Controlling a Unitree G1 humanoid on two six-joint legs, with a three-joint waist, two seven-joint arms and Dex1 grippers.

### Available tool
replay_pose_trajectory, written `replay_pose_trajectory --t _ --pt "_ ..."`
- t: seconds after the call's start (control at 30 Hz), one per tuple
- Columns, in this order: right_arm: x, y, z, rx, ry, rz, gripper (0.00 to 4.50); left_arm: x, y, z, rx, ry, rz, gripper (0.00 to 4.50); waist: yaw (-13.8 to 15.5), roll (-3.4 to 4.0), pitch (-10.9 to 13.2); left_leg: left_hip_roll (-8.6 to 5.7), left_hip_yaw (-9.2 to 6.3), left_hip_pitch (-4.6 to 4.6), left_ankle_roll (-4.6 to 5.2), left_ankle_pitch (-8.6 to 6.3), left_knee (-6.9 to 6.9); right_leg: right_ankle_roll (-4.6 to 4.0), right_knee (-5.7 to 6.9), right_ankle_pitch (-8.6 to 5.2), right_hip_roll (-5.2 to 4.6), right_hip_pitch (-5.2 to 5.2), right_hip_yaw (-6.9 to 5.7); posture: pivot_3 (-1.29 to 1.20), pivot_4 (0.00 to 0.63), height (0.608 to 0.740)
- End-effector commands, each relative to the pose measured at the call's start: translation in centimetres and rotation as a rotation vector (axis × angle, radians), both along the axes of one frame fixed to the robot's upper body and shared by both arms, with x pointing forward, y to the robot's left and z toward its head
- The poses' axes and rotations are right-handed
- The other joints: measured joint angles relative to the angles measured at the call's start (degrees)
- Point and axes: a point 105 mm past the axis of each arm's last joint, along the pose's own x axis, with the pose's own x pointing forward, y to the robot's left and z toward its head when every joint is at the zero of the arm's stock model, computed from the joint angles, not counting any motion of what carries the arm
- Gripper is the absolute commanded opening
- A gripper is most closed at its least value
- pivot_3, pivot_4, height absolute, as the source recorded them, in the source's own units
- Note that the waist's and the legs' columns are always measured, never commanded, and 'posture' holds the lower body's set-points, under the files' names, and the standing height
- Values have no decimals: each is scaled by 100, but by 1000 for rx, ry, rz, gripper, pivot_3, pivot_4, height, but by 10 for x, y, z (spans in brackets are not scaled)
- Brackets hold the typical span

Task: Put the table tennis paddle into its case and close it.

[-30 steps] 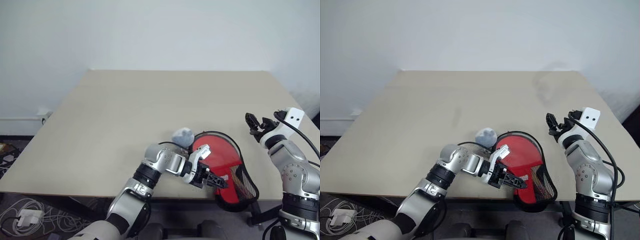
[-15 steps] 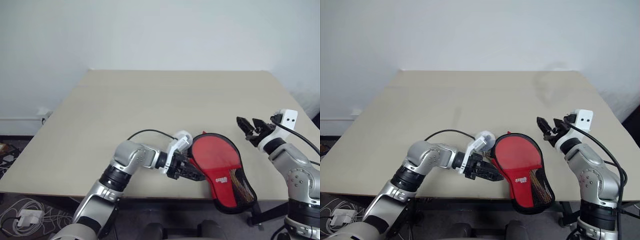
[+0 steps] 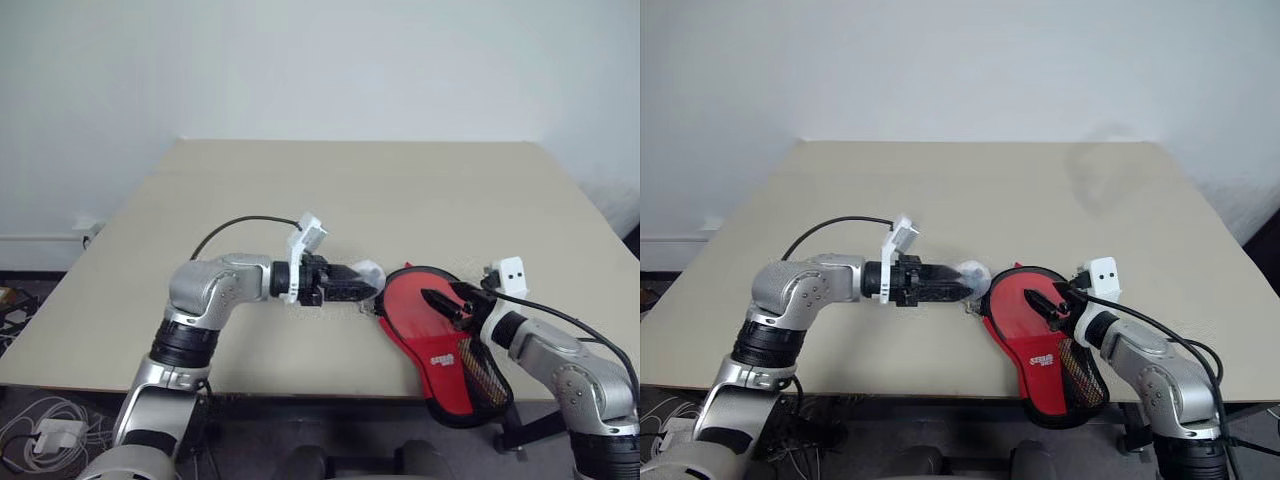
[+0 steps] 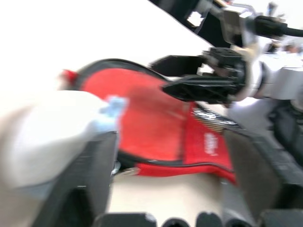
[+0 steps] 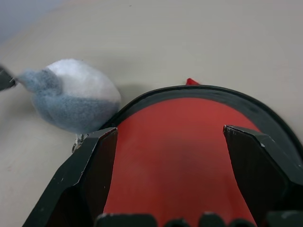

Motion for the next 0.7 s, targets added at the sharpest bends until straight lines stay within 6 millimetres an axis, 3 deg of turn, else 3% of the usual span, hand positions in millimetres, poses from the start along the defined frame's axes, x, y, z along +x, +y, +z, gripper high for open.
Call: replay_pose_trajectory --t 0.03,0.23,0.37,0.4,0.7 --pt "9 9 1 -11 -17 13 4484 20 12 5 90 -139 57 4150 -2 0 0 0 -1 0 0 0 0 0 0 0 0 0 -1 0 0 716" --pt "12 20 -17 -68 10 55 4484 35 16 -13 140 -188 85 4150 -1 -6 0 -2 -1 -1 0 0 0 0 -1 0 -1 -1 -3 0 0 716" --pt "17 16 -25 -113 15 34 4484 33 -2 -34 178 -205 16 4150 10 -11 -1 -3 -2 0 0 0 2 0 -1 0 -2 4 -5 0 0 716" --pt "19 15 -25 -117 15 30 4496 34 -5 -36 165 -199 19 4325 13 -12 -1 -3 -2 0 0 0 2 0 -2 0 -1 6 -5 0 0 716" --pt "16 13 -32 -144 36 28 4496 47 -19 -53 146 -122 42 4325 4 -18 -2 -3 -3 0 1 0 7 0 0 0 -1 7 -7 0 0 716"
